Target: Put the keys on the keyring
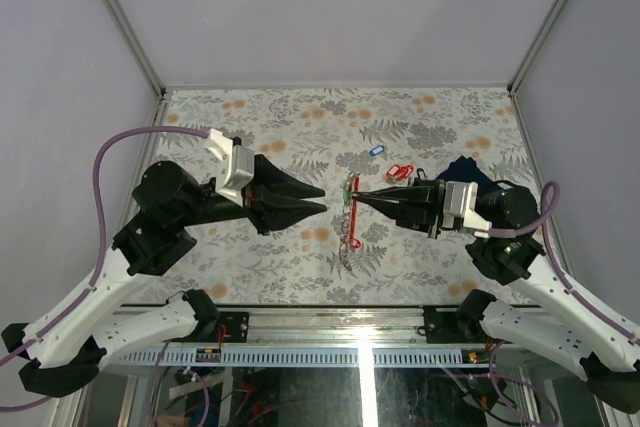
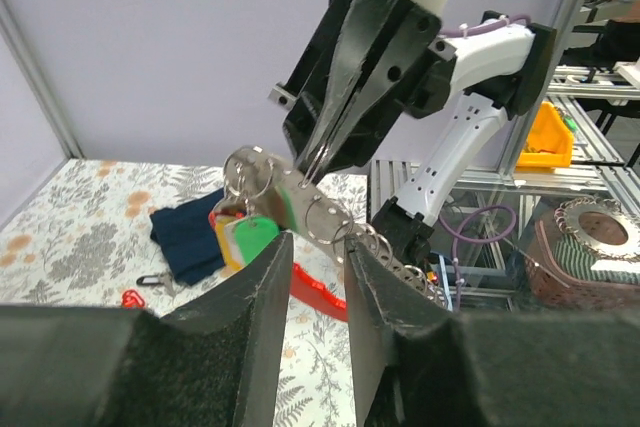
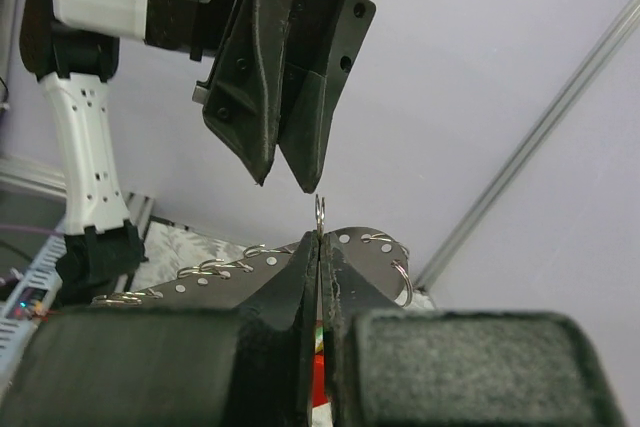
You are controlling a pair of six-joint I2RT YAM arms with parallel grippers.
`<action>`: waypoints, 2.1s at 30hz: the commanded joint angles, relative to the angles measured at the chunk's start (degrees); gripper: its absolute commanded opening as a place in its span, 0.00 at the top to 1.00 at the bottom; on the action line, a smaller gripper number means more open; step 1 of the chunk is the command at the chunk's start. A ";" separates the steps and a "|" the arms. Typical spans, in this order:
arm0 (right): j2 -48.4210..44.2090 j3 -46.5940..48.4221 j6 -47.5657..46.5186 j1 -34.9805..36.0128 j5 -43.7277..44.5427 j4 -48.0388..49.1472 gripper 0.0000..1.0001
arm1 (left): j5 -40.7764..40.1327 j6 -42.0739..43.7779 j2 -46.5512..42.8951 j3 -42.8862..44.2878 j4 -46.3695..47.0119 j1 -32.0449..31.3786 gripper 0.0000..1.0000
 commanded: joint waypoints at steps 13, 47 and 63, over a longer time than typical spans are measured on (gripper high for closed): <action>3.37 -1.26 15.30 0.41 -0.71 18.68 1.00 | 6.97 -2.10 2.57 1.40 10.11 0.07 0.77; 6.02 1.20 17.04 0.65 -4.13 18.84 1.00 | 6.68 -2.45 6.04 0.78 13.09 0.00 0.85; 0.66 2.00 7.59 0.79 0.01 3.29 0.77 | 2.21 1.75 4.91 4.59 1.64 -0.01 1.00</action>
